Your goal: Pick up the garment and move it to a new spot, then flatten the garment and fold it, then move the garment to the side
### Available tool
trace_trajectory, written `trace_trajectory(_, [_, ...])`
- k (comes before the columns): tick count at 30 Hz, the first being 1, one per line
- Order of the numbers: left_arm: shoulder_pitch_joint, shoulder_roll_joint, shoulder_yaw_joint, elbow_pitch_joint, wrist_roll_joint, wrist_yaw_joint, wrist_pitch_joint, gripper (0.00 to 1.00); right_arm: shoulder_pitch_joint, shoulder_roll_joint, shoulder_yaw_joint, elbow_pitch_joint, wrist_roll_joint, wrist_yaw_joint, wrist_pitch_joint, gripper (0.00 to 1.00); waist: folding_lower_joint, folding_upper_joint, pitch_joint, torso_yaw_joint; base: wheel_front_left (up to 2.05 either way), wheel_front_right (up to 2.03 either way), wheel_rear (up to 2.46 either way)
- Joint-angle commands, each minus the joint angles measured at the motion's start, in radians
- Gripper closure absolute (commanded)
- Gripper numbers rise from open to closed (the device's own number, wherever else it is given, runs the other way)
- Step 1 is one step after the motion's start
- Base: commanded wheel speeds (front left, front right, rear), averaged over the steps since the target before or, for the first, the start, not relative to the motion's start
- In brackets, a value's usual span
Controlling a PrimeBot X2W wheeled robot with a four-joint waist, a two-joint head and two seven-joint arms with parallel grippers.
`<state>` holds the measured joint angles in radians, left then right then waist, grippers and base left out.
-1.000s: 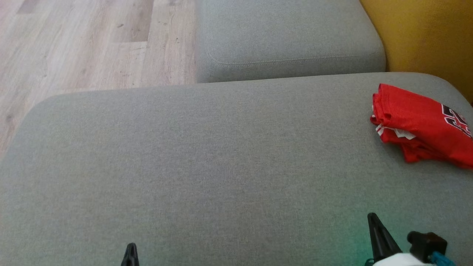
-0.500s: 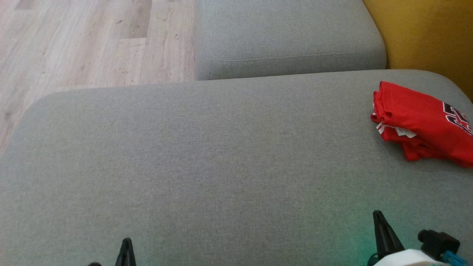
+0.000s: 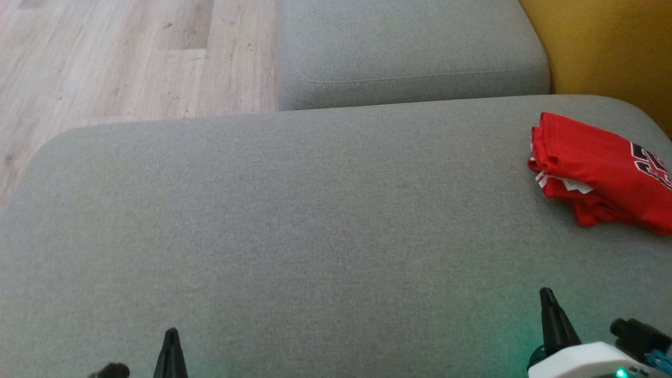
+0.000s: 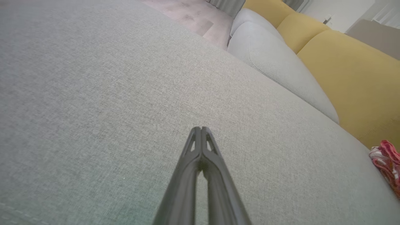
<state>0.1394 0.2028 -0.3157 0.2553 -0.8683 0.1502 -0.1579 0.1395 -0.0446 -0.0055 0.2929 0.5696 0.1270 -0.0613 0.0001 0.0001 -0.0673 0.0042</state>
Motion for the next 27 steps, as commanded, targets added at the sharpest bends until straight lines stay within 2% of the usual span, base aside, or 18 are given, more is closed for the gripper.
trace_trajectory(1, [-0.051,-0.003,0.035,-0.025,-0.022,-0.01,0.007,1.0,-0.06,-0.006,-0.002,-0.037,0.033,0.001,0.006,1.0,0.0,-0.0001,0.001,0.0,0.0,0.0,0.0])
trace_trajectory(27, [-0.105,-0.042,0.142,-0.021,-0.224,-0.085,0.078,1.0,-0.112,-0.008,-0.029,-0.04,0.315,0.002,0.051,1.0,-0.0001,-0.0001,0.02,-0.001,0.0,0.0,0.0])
